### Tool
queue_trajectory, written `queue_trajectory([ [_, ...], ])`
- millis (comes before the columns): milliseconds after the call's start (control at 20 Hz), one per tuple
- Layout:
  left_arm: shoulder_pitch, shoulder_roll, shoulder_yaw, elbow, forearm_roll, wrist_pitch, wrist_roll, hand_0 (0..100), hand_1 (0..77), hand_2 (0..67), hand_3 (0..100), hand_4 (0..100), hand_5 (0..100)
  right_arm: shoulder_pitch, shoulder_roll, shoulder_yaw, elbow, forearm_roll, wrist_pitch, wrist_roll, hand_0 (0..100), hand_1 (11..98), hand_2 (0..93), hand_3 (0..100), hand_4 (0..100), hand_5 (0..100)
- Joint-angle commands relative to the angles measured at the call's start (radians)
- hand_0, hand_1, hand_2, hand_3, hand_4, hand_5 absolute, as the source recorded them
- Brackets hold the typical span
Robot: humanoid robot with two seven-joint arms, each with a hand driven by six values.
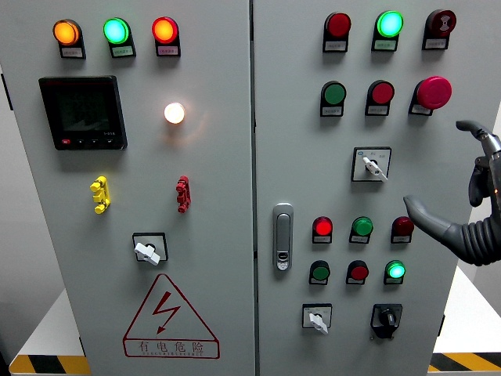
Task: Rotate and turn off gray switch
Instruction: 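Move the right hand up toward the white rotary switch on the door, then close the right hand's fingers around the white switch handle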
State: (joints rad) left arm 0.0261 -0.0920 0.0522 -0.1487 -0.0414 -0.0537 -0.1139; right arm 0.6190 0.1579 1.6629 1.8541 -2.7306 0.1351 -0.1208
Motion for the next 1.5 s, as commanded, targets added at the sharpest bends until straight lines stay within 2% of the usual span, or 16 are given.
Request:
queue_trajectory([
  [0,0.000,0.000,0.000,0.000,0.000,0.000,-0.001,0,0.0,10.0,21,12,12,0.002,0.0001,-0.008,-0.012,0.005,-0.002,-0.008,0,51.9,29.4,97,87,100],
  [150,0.000,0.000,0.000,0.000,0.000,0.000,-0.001,0,0.0,10.0,21,12,12,0.002,-0.0014,-0.015,-0.021,0.008,-0.002,-0.013,0,51.1,30.9,96,86,100],
  [300,0.000,0.000,0.000,0.000,0.000,0.000,-0.001,0,0.0,10.0,22,12,12,0.010,-0.0030,-0.041,-0.053,0.035,-0.028,-0.054,0,50.6,33.8,95,85,99],
  [350,0.000,0.000,0.000,0.001,0.000,0.000,0.000,0,0.0,10.0,21,12,12,0.011,-0.0030,-0.052,-0.061,0.038,-0.037,-0.057,0,50.5,35.0,95,85,99],
  [700,0.000,0.000,0.000,0.001,0.000,0.000,0.000,0,0.0,10.0,22,12,12,0.022,-0.0030,-0.069,-0.098,0.040,-0.046,-0.060,0,50.2,40.3,94,84,98],
  [800,0.000,0.000,0.000,0.001,0.000,0.000,-0.001,0,0.0,10.0,22,12,12,0.028,-0.0030,-0.074,-0.114,0.040,-0.061,-0.060,0,49.6,41.7,93,84,98],
  [850,0.000,0.000,0.000,0.001,0.000,0.000,0.000,0,0.0,10.0,22,12,12,0.041,-0.0045,-0.075,-0.131,0.040,-0.072,-0.062,0,49.5,41.9,93,84,98],
  [950,0.000,0.000,0.000,0.001,0.000,0.000,-0.001,0,0.0,10.0,21,12,12,0.057,-0.0030,-0.080,-0.160,0.041,-0.086,-0.062,0,49.3,45.5,93,83,97],
  [1150,0.000,0.000,0.000,0.001,0.000,0.000,-0.001,0,0.0,10.1,21,12,12,0.073,-0.0045,-0.086,-0.191,0.041,-0.088,-0.065,0,49.2,47.1,93,83,97],
  [1200,0.000,0.000,0.000,0.000,0.000,0.000,0.000,0,0.0,10.1,21,12,12,0.083,-0.0030,-0.094,-0.199,0.043,-0.089,-0.071,0,48.9,48.0,93,83,97],
  [1300,0.000,0.000,0.000,0.001,0.000,0.000,0.000,0,0.0,10.1,21,12,12,0.099,-0.0014,-0.097,-0.220,0.043,-0.101,-0.077,0,48.9,48.3,93,83,97],
  [1450,0.000,0.000,0.000,0.001,0.000,0.000,0.000,0,0.0,10.0,21,12,12,0.120,-0.0030,-0.104,-0.254,0.043,-0.120,-0.079,0,48.3,50.4,93,83,97],
])
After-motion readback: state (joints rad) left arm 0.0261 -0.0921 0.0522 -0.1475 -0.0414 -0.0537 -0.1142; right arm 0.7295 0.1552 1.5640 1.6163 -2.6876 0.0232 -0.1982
